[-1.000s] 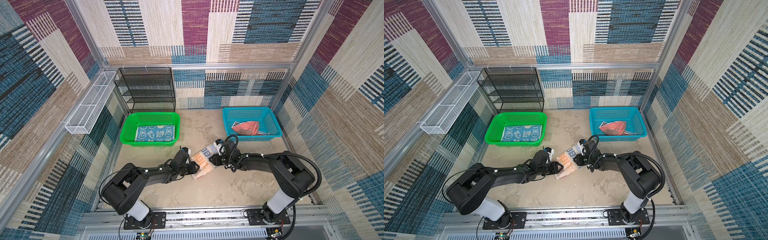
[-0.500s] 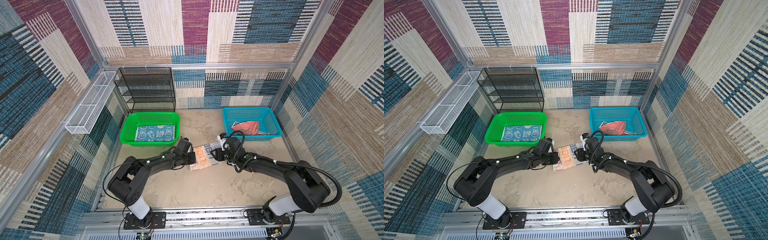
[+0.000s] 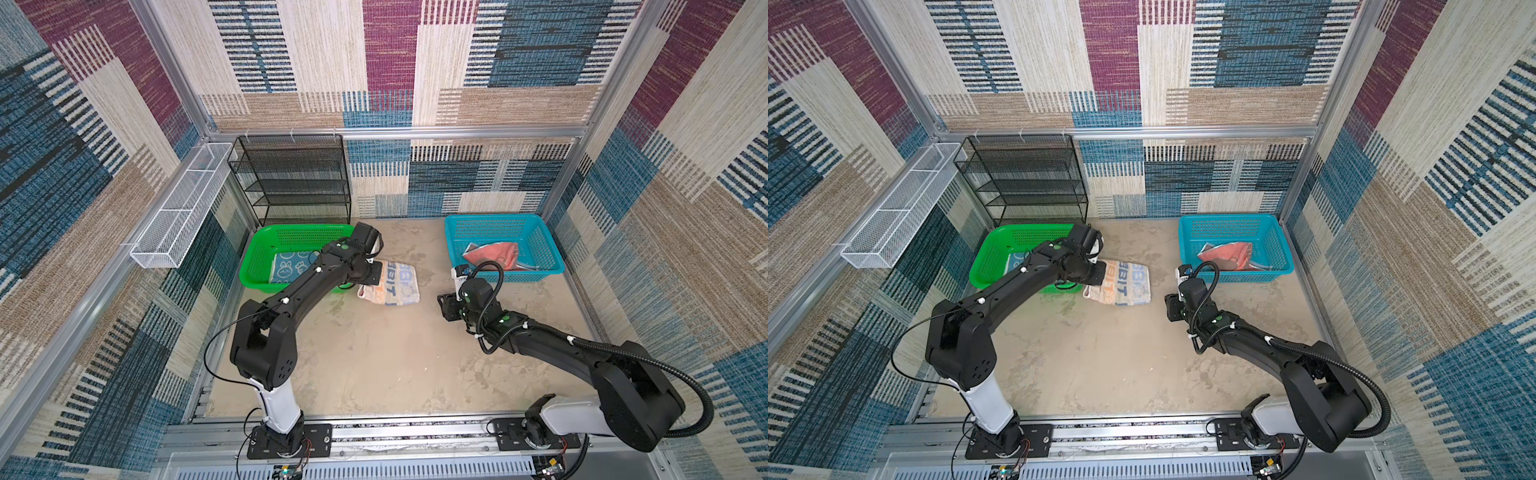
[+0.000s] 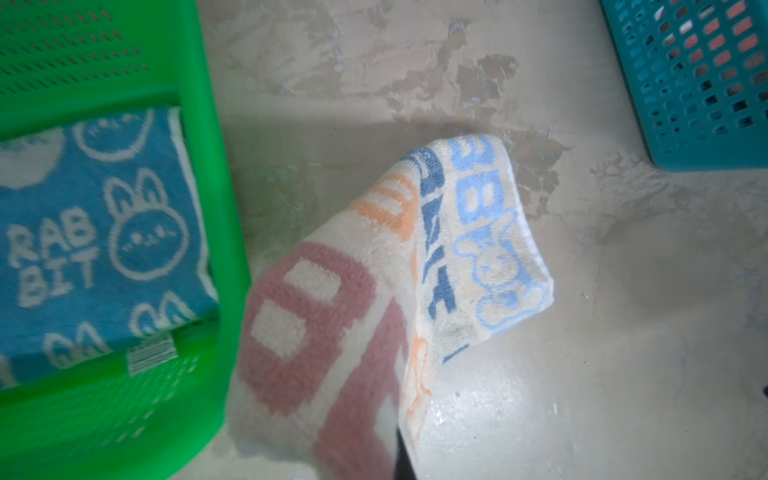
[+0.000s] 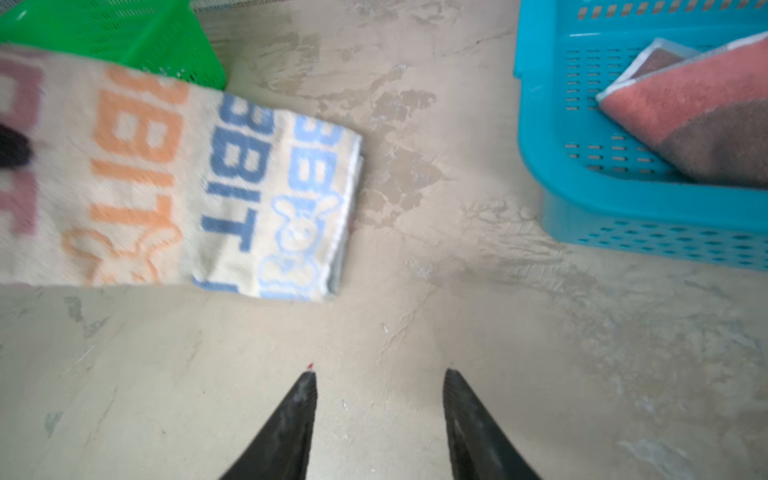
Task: Fold and stack the towels
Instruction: 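Carry the folded cream towel with the left gripper into the green basket, then open the left gripper over the basket and draw it back toward the robot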
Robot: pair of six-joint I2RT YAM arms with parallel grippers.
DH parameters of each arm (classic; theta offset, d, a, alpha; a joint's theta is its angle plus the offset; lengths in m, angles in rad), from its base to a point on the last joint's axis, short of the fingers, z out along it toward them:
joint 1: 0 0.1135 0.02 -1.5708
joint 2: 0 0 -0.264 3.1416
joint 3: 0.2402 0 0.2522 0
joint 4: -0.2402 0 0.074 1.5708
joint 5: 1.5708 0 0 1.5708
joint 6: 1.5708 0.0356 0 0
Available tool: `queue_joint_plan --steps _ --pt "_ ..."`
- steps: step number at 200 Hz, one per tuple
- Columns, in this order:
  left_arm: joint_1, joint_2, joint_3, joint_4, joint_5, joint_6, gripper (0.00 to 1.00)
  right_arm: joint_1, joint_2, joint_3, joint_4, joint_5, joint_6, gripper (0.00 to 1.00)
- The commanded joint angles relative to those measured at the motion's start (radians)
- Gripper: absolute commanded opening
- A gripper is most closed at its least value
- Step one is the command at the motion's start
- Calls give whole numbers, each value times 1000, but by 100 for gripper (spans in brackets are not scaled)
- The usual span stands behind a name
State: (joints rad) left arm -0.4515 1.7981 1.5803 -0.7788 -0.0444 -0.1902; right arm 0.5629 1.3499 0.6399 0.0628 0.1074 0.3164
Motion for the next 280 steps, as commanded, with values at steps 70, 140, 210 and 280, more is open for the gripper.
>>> queue_joint_plan --steps 70,140,210,280 --pt "251 174 472 -388 -149 256 0 2 77 -23 74 -6 -14 49" --pt "386 282 529 -401 -330 336 0 2 86 -46 73 -14 -9 48" --pt "409 441 631 -398 -479 321 5 2 101 -29 64 -32 0 48" --pt "409 412 597 -379 -546 276 66 2 93 -18 52 -31 3 49"
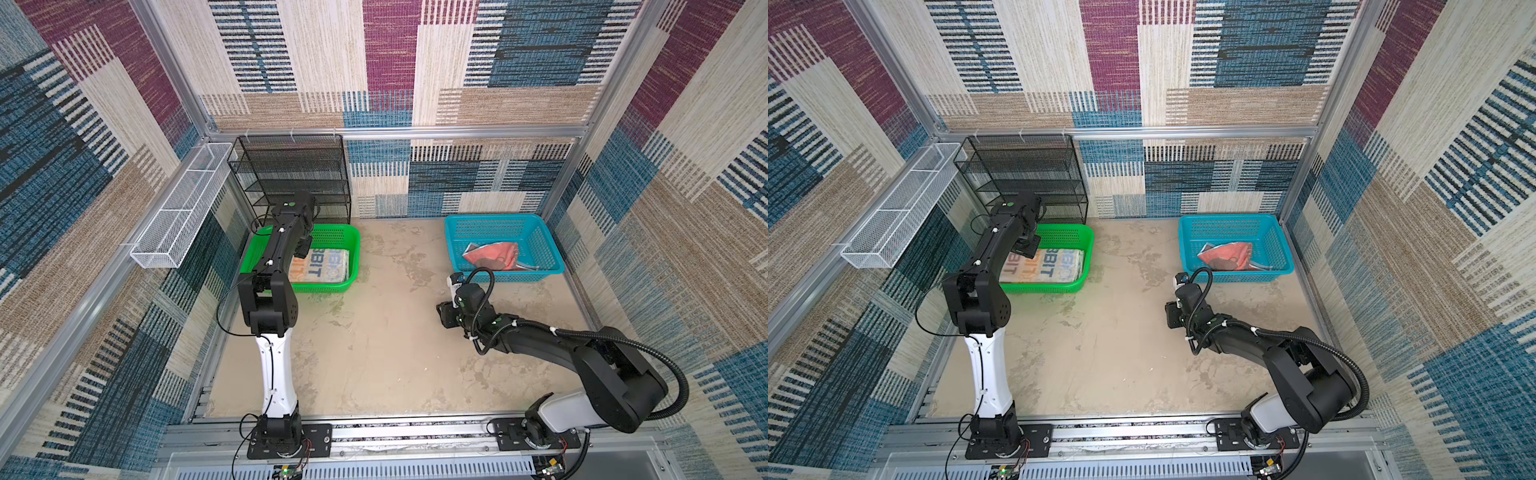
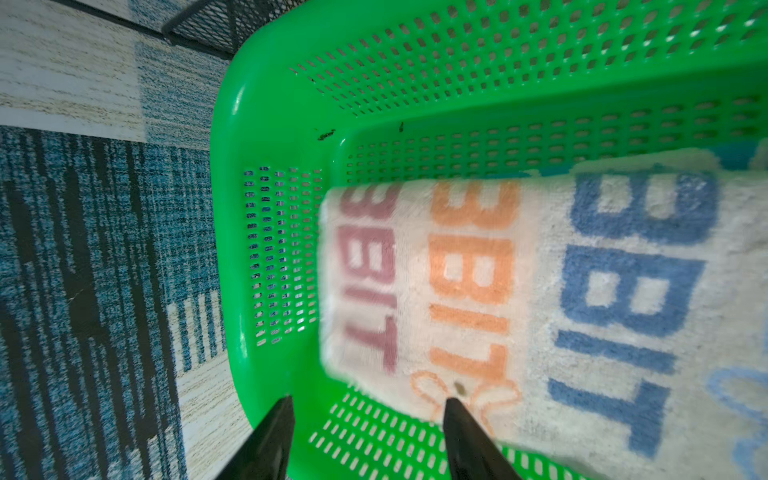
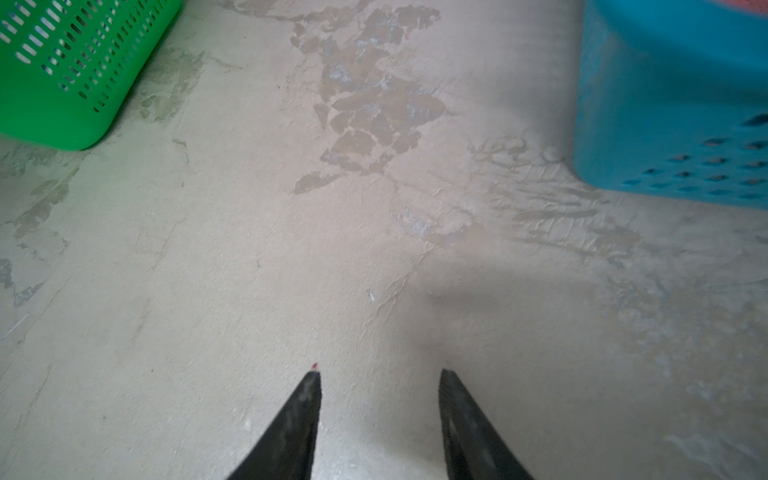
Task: Fold and stack the towels
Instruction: 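Open the left gripper over the basket and draw it back toward the robot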
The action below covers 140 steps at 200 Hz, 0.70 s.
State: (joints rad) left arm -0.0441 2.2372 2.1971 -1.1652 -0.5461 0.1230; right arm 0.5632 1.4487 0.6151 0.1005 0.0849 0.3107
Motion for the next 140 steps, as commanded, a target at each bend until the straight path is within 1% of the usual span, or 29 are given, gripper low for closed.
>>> queue_joint_plan --steps 1,33,61,83,104,120,140 --pt "1 -28 -21 10 -44 -37 66 1 -6 7 15 -8 8 49" --pt "-2 -96 -79 43 -11 -52 68 1 -5 7 16 -11 11 49" --pt "-7 -198 -186 85 140 -94 68 1 -4 9 20 -14 11 50" --pt "-23 -320 -346 180 275 -135 67 1 -4 15 22 -21 10 51" --pt "-57 -450 -525 311 402 -163 67 2 -2 25 28 -36 10 51" --pt "-97 -555 -680 416 464 -187 67 1 4 36 26 -48 5 52" --pt "-166 -675 -837 541 537 -209 67 1 6 57 21 -60 -2 53"
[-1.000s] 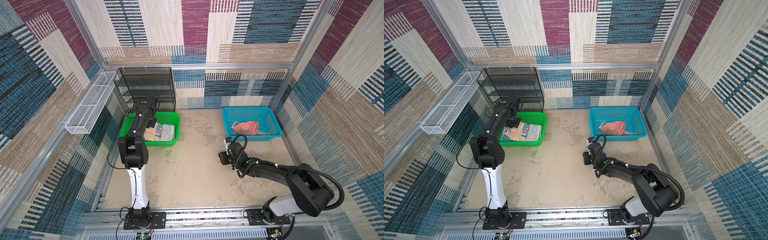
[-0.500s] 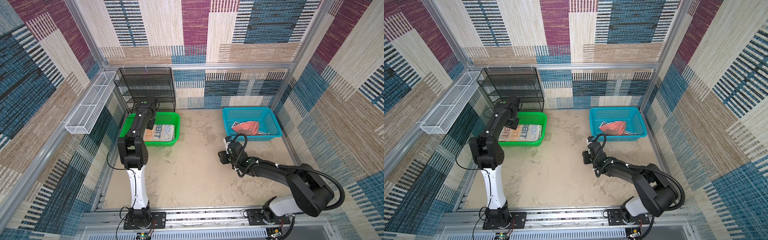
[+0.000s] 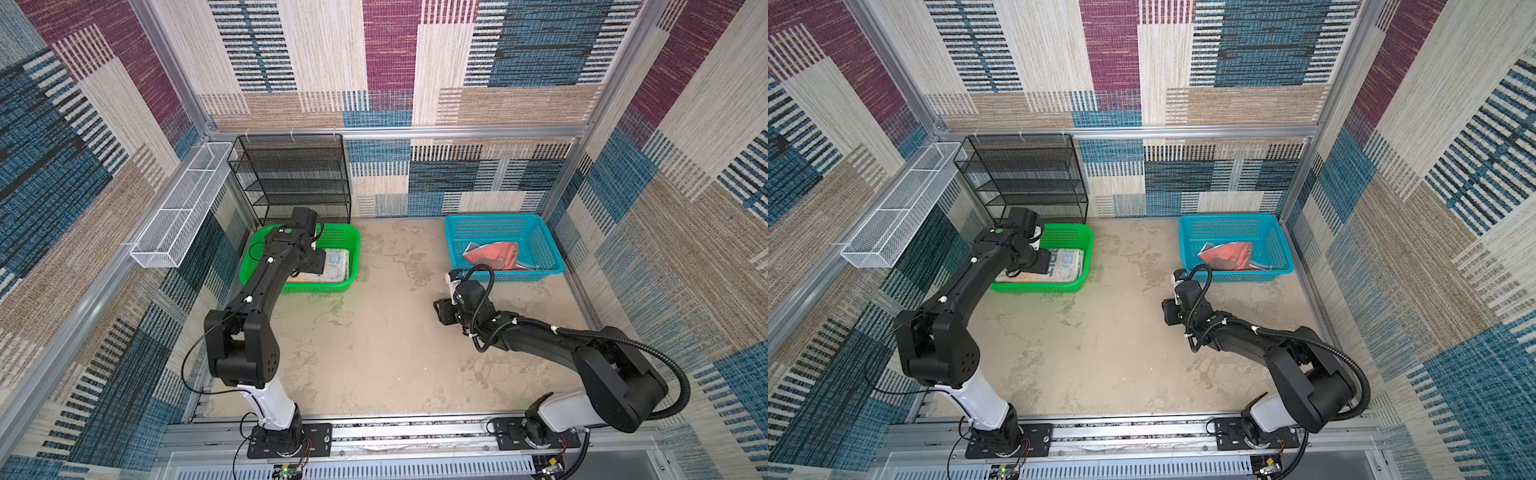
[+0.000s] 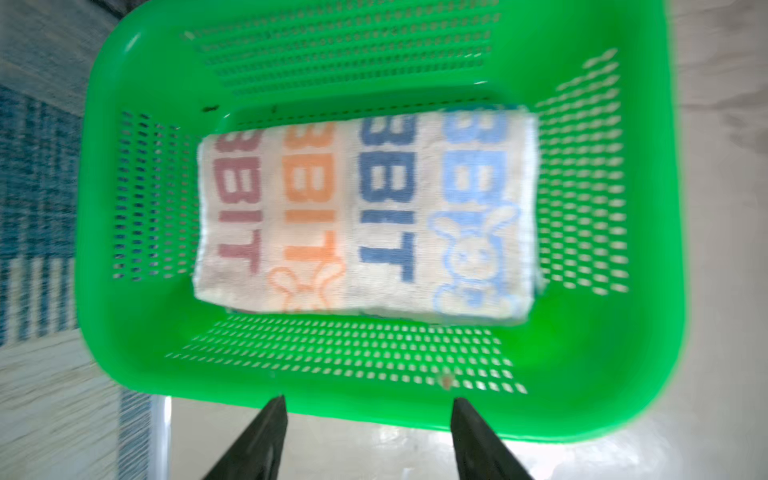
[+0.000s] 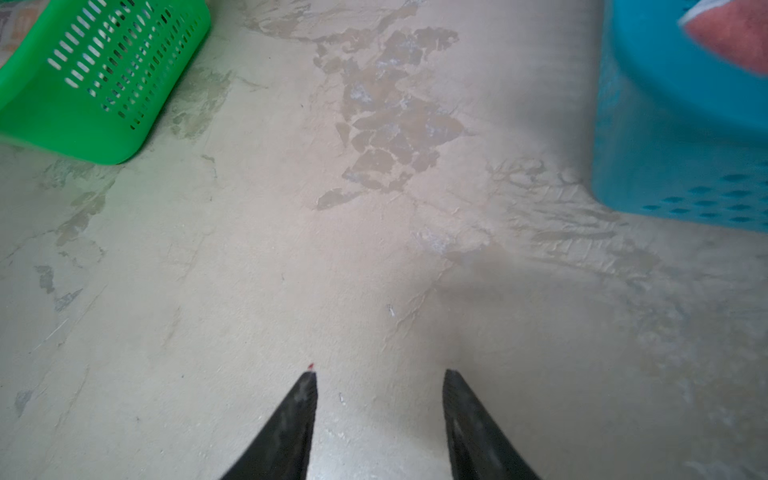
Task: Fold and stack the towels
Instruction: 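Open the left gripper over the basket and draw it back toward the robot, then reach the right gripper into the teal basket and grasp the pink bear towel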
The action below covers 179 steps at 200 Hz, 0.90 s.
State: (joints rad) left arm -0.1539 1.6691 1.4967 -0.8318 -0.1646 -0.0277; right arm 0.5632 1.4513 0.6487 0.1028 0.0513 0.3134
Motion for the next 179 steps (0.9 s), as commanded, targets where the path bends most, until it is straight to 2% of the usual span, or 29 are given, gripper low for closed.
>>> queue_joint_plan --steps 1,25,37,74,109,127,147,179 --pt "-60 -113 -144 214 158 -60 67 1 4 25 20 -26 -5 53" --pt "-156 -230 -311 379 226 -91 67 1 6 58 12 -16 -19 55" --pt "-200 -273 -382 462 294 -110 69 0 8 82 5 -4 -29 55" --pt "-302 -343 -532 661 401 -185 74 -3 29 176 -31 46 -67 63" --pt "-378 -319 -543 672 402 -182 77 -50 88 310 -123 83 -97 70" --pt "-409 -277 -516 639 403 -193 78 -89 87 346 -131 87 -110 81" --pt "-446 -221 -478 589 401 -190 79 -141 83 392 -145 78 -123 86" --pt "-526 -153 -455 574 376 -169 79 -233 117 460 -185 86 -137 98"
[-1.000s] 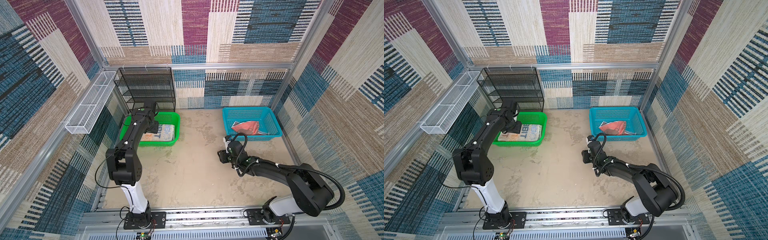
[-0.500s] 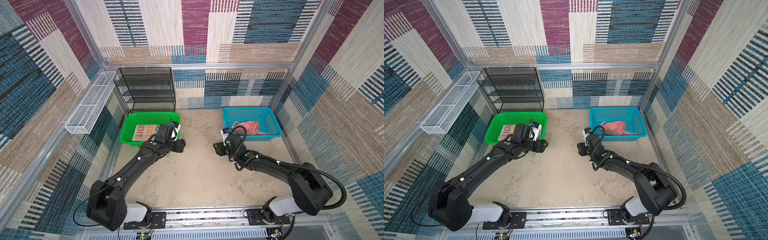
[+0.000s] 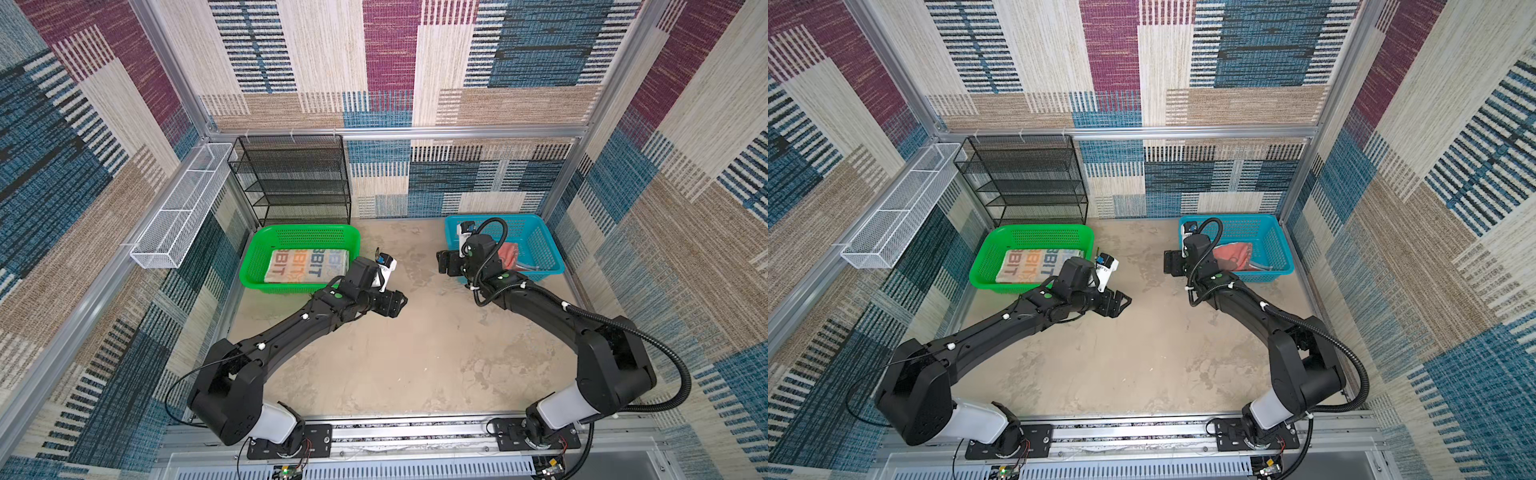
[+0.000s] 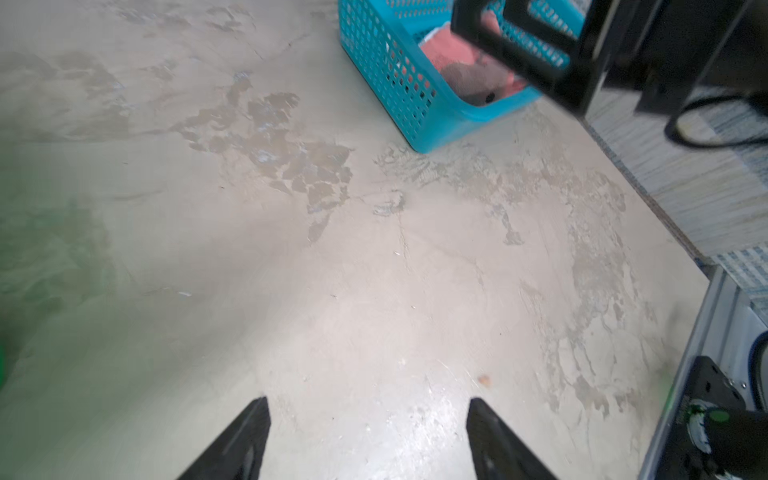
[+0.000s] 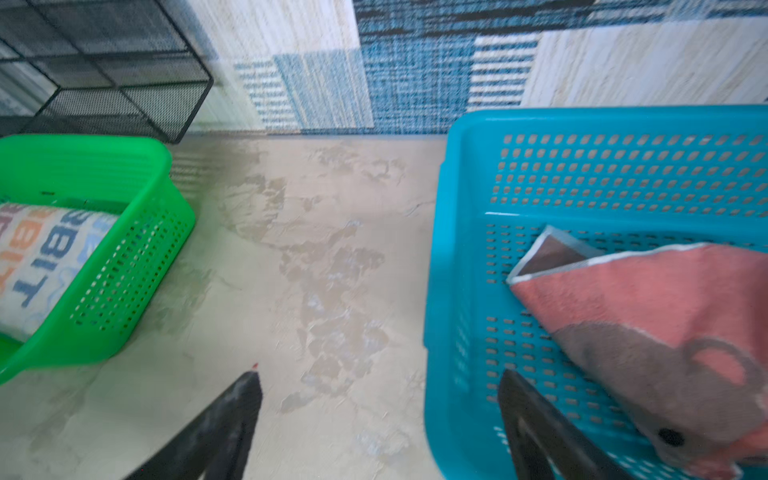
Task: Fold and stack the towels
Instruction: 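Reach the right gripper into the teal basket and grasp the pink bear towel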
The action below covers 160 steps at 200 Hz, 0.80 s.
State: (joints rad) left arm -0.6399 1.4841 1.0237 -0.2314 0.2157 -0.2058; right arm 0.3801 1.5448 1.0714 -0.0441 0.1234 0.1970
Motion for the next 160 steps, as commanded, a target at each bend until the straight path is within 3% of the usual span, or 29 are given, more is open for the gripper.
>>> queue_joint_plan --steps 1,57,94,116,160 --pt "-40 32 19 -27 -6 10 79 -52 27 41 -41 13 -20 98" --pt "-143 135 81 -83 -122 42 79 -261 145 143 -148 39 90 100" --pt "-198 169 119 -115 -326 47 79 -374 207 175 -162 -9 183 100" --pt "-201 161 116 -113 -387 27 79 -404 289 247 -209 -31 192 100" --pt "-201 124 83 -92 -404 28 79 -412 429 345 -262 -3 190 100"
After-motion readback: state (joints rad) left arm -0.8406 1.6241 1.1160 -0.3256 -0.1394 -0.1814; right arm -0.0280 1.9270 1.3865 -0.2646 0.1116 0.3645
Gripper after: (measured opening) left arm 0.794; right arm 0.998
